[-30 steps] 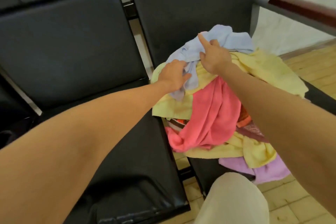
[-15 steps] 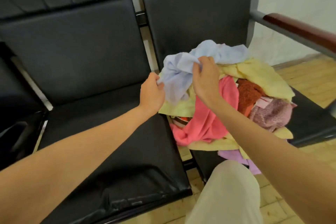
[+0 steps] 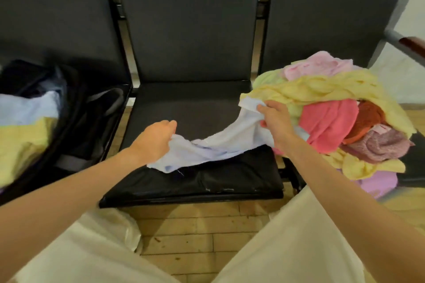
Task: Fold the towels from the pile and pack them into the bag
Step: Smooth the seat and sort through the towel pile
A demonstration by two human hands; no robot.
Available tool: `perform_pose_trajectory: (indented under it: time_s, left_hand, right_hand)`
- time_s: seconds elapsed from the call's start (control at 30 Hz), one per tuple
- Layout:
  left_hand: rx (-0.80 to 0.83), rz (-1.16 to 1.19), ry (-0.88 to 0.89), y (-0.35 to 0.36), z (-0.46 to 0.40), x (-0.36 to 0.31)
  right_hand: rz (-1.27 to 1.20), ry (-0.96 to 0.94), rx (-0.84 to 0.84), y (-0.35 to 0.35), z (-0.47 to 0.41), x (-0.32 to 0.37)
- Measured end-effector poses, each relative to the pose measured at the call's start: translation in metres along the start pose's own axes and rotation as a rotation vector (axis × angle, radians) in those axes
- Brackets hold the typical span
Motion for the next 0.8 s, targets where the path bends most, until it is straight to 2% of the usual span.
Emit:
perform_pose_trajectory:
  time_s: [0.17, 0.2, 0.27, 0.33, 0.43, 0.53, 0.63, 0.8]
  left_hand:
    - [0.203, -0.252, -0.018, 0.01, 0.042, 0.048]
    - [0.262, -0.276, -0.033, 0.014, 0.048, 0.054]
    - [0.383, -0.291, -0.069, 0.02, 0.057, 0.06]
    - [0.443, -0.311, -0.103, 0.024, 0.061, 0.06]
    - [0.296, -0.338, -0.116, 0.025, 0.056, 0.054]
    - [0.152, -0.18, -0.079, 0.032, 0.043, 0.044]
    - [0.144, 0.052, -0.01, 0.047, 0.027, 0.029]
    - [0.258, 0.182, 0.013, 0.077, 0.004, 0.01]
  right_hand:
    - [-0.051, 0.224, 0.187, 0.047, 0.024, -0.005]
    - [-0.054, 0.234, 0.241, 0.053, 0.027, -0.007]
    - [0.094, 0.168, 0.333, 0.062, 0.031, -0.005]
    - [0.257, 0.106, 0.348, 0.067, 0.033, -0.004]
    - [0.252, -0.005, 0.311, 0.067, 0.037, 0.002]
    - [0.17, -0.037, 0.295, 0.065, 0.038, 0.006]
    - [0.095, 0.008, 0.314, 0.06, 0.037, 0.007]
    - [-0.077, 0.07, 0.337, 0.047, 0.037, 0.006]
Point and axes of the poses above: each hand's wrist, its own z-axis away from the middle knuckle, its own y-axis out of the palm, x = y × z, the point moved 2 cm from there along -z, towards the middle knuckle, and after that the axes turned 5 degrees about y, right-handed, at the moved point
